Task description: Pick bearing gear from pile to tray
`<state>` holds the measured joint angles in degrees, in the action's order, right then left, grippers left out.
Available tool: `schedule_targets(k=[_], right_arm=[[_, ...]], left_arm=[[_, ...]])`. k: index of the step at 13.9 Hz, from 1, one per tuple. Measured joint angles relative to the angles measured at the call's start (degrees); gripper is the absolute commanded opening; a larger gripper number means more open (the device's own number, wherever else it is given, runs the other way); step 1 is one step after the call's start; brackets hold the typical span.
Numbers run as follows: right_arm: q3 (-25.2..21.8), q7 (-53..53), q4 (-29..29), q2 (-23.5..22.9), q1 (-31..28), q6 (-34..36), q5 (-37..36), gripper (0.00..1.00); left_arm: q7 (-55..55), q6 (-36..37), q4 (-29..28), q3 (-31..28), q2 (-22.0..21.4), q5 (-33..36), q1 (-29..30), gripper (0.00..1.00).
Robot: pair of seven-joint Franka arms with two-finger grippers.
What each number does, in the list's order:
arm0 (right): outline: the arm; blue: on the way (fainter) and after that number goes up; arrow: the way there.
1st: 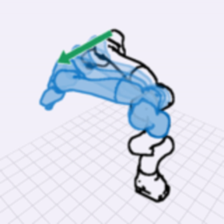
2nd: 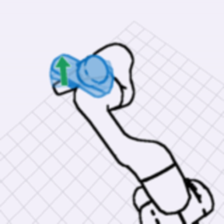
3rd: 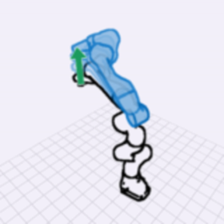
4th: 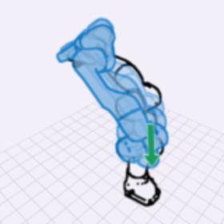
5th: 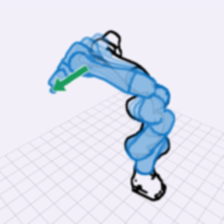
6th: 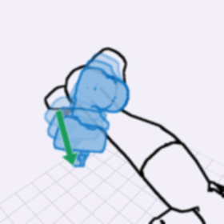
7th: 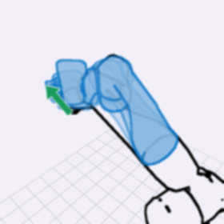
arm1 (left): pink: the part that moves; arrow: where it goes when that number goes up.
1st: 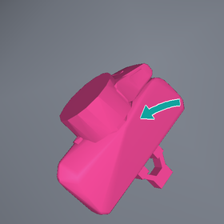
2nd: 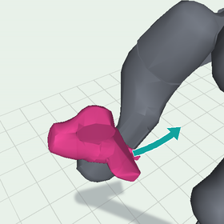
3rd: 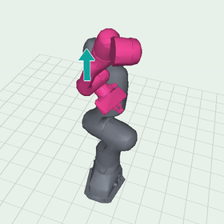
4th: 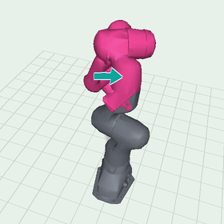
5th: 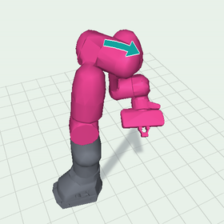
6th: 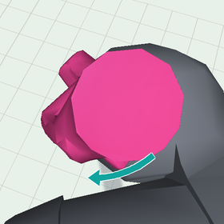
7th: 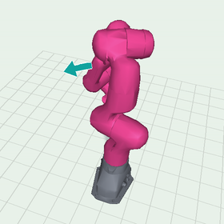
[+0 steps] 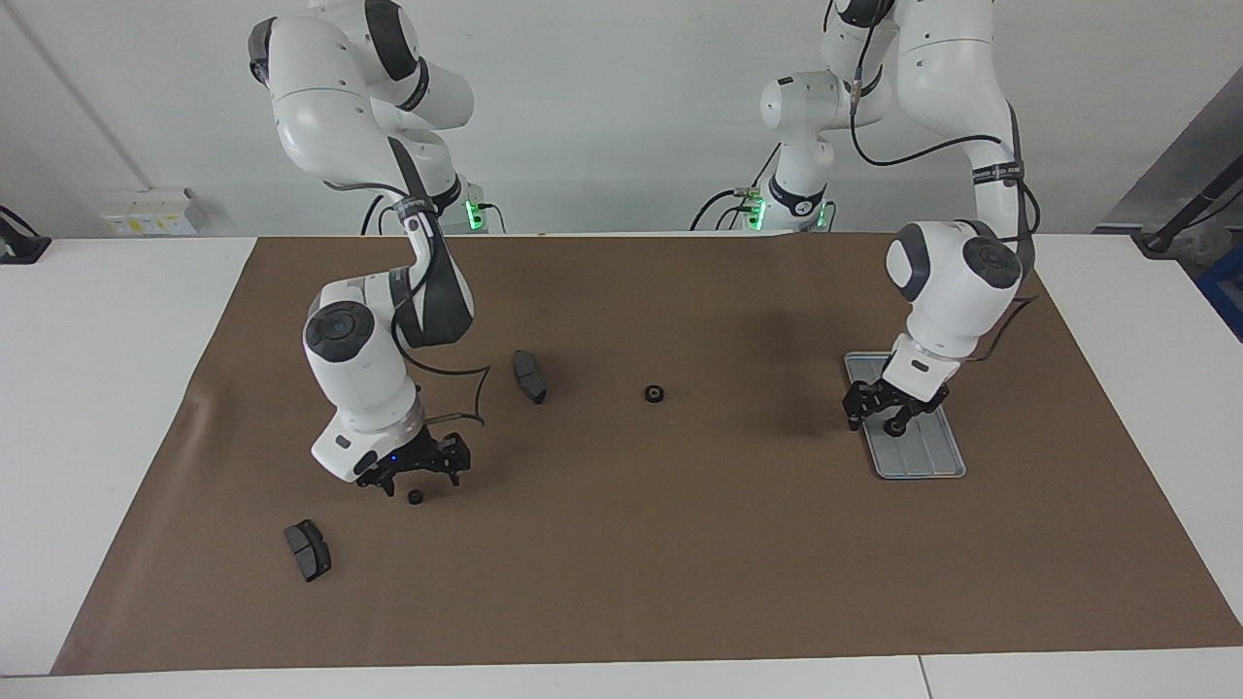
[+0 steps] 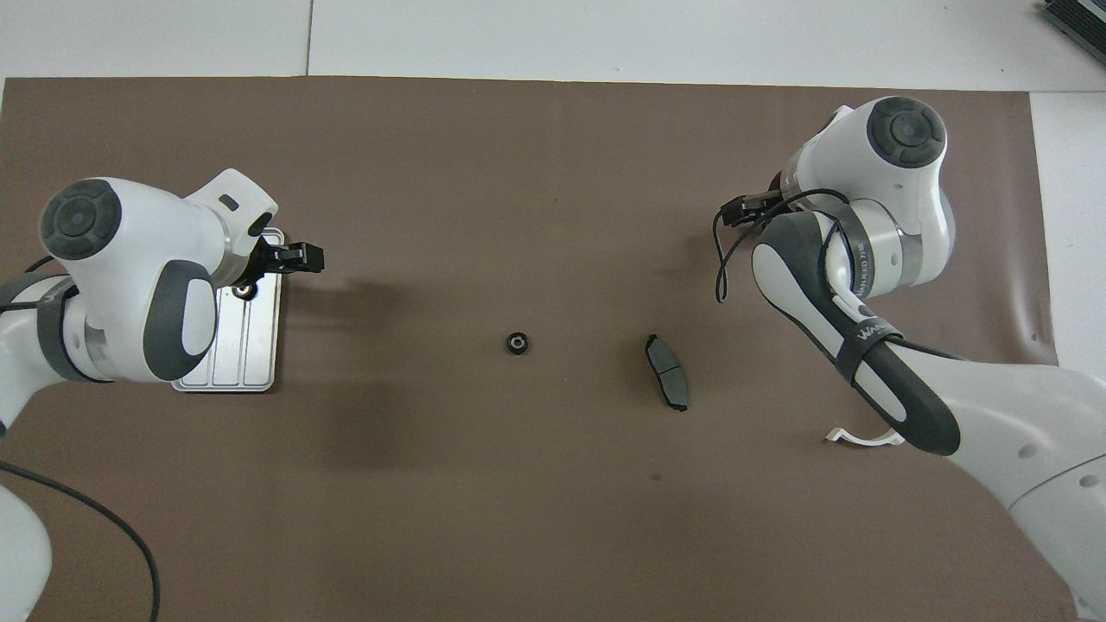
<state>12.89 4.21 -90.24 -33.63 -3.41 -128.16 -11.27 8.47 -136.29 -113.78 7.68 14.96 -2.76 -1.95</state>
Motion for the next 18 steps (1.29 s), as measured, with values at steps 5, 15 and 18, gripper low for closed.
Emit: schedule_targets(k=[5, 15, 18], right_arm=[[0.0, -3.7, -0.6, -0.4, -1.2, 0.5, -1.3, 0.49], [0.0, -3.8, -2.2, -0.3, -1.3, 0.5, -1.3, 0.28], [0.0, -3.8, -2.2, -0.3, -1.3, 0.5, -1.3, 0.0]], left_arm=[[8.6, 0.1, 3.0, 0.1, 0.3, 0.0, -10.6, 1.0], [9.5, 0.0, 5.5, 0.0, 5.5, 0.0, -22.7, 0.91], [9.5, 0.0, 5.5, -0.1, 6.4, 0.0, -24.9, 0.86]])
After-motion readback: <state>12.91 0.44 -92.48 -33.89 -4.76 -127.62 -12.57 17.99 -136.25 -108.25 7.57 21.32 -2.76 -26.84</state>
